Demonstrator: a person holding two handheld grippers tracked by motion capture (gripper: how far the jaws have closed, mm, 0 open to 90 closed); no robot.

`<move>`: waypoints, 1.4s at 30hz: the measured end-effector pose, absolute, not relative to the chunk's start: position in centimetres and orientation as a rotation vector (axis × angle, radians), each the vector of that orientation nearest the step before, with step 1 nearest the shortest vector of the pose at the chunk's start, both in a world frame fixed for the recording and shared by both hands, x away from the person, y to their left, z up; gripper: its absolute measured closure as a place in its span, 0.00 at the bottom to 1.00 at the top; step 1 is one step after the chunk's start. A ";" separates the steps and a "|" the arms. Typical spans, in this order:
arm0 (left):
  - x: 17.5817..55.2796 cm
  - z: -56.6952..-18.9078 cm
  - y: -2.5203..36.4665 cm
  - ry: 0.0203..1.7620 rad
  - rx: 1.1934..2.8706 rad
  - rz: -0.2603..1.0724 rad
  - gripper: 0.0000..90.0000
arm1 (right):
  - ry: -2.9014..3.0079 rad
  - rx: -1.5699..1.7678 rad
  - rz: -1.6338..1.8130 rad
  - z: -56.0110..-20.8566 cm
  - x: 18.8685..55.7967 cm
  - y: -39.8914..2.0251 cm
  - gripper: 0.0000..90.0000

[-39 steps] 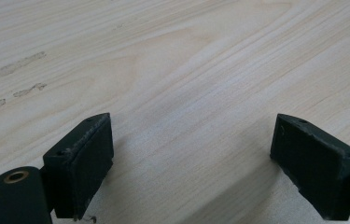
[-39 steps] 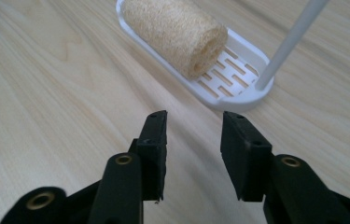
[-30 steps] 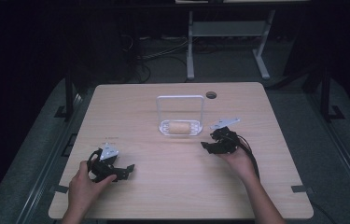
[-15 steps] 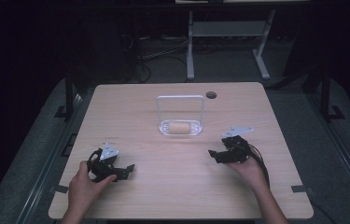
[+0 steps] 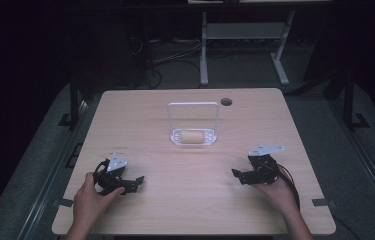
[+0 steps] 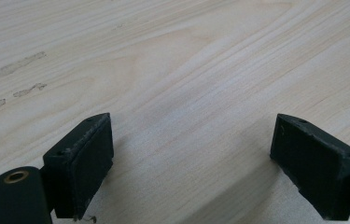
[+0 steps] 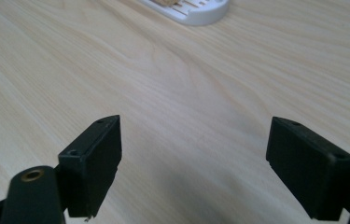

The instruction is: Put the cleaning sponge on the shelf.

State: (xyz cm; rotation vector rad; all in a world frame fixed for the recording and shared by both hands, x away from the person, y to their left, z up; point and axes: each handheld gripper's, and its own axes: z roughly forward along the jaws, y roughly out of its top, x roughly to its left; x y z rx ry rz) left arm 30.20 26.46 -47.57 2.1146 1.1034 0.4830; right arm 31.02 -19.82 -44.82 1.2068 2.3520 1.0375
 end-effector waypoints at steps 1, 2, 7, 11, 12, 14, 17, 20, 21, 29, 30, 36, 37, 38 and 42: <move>30.2 -47.6 26.5 1.103 2.115 0.483 0.14 | 2.351 1.211 1.034 -44.9 30.8 -20.0 0.19; 30.2 -47.6 26.5 1.103 2.115 0.483 0.14 | 2.343 1.220 1.030 -45.1 30.4 -20.4 0.18; 30.2 -47.6 26.5 1.103 2.115 0.483 0.14 | 2.326 1.241 1.020 -45.7 29.6 -21.1 0.16; 30.2 -47.6 26.5 1.103 2.115 0.483 0.14 | 2.325 1.255 1.006 -46.2 29.0 -21.6 0.16; 30.2 -47.6 26.5 1.104 2.114 0.483 0.14 | 2.320 1.256 0.998 -46.4 28.8 -21.7 0.16; 30.2 -47.6 26.5 1.103 2.114 0.483 0.14 | 2.317 1.261 0.989 -46.6 28.5 -22.0 0.16; 30.2 -47.6 26.5 1.103 2.114 0.483 0.14 | 2.309 1.268 0.968 -47.0 28.2 -22.2 0.15; 30.2 -47.6 26.5 1.103 2.114 0.483 0.14 | 2.302 1.264 0.944 -47.3 27.9 -22.4 0.15; 30.2 -47.6 26.5 1.103 2.114 0.483 0.14 | 2.300 1.260 0.946 -47.3 27.9 -22.5 0.15; 30.2 -47.6 26.5 1.103 2.115 0.483 0.14 | 2.270 1.276 0.960 -48.0 27.4 -22.8 0.14; 30.2 -47.6 26.5 1.103 2.115 0.483 0.14 | 2.265 1.280 0.971 -48.1 27.3 -22.8 0.14; 30.2 -47.6 26.5 1.103 2.115 0.483 0.14 | 2.258 1.287 0.982 -48.2 27.2 -23.0 0.13; 30.2 -47.6 26.5 1.103 2.115 0.483 0.14 | 2.257 1.287 0.981 -48.2 27.2 -23.0 0.13; 30.2 -47.6 26.5 1.103 2.115 0.483 0.14 | 2.257 1.288 0.981 -48.2 27.2 -23.1 0.13; 30.2 -47.6 26.5 1.103 2.115 0.483 0.14 | 2.249 1.299 0.978 -48.2 26.8 -23.1 0.14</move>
